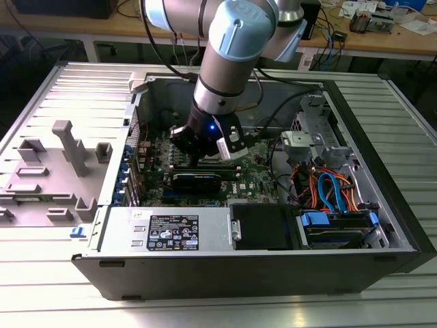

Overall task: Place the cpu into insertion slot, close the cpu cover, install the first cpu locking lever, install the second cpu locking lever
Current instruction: 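Install the second cpu locking lever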

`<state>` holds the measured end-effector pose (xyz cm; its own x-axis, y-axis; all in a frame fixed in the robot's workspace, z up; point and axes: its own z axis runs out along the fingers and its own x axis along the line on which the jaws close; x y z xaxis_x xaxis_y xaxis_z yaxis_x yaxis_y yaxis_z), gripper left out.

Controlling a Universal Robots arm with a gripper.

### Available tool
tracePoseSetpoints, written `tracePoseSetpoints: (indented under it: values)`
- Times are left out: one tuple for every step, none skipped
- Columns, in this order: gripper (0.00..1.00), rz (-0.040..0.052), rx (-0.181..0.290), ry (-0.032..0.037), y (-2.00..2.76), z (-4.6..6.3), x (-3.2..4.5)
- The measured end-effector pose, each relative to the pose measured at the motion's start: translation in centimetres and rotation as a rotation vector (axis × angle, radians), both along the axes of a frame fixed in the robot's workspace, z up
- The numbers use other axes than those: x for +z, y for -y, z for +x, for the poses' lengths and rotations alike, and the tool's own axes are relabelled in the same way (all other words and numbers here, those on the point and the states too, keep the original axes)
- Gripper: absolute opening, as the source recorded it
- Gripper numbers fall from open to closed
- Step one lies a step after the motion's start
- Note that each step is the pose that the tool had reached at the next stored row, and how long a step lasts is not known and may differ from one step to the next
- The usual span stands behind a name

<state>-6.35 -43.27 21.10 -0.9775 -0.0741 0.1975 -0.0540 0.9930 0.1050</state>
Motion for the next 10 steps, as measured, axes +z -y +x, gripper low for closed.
tracePoseSetpoints:
  values:
    - [0.11, 0.0030, 0.000, 0.0021, 0.00, -0.05, -0.06]
    - [0.11, 0.0059, 0.000, 0.0045, 0.00, -0.09, -0.13]
    - [0.11, 0.0067, 0.000, 0.0066, -0.01, -0.13, -0.21]
    - [0.11, 0.0071, 0.000, 0.0093, -0.01, -0.23, -0.25]
    - [0.11, 0.0078, 0.000, 0.0119, -0.03, -0.35, -0.28]
    - [0.11, 0.0097, 0.000, 0.0182, -0.05, -0.50, -0.31]
    - [0.11, 0.0107, 0.000, 0.0267, -0.08, -0.60, -0.34]
    - [0.11, 0.0109, 0.000, 0.0304, -0.09, -0.62, -0.36]
    - [0.11, 0.0113, 0.000, 0.0335, -0.11, -0.64, -0.38]
    - [0.11, 0.0127, 0.000, 0.0383, -0.14, -0.70, -0.43]
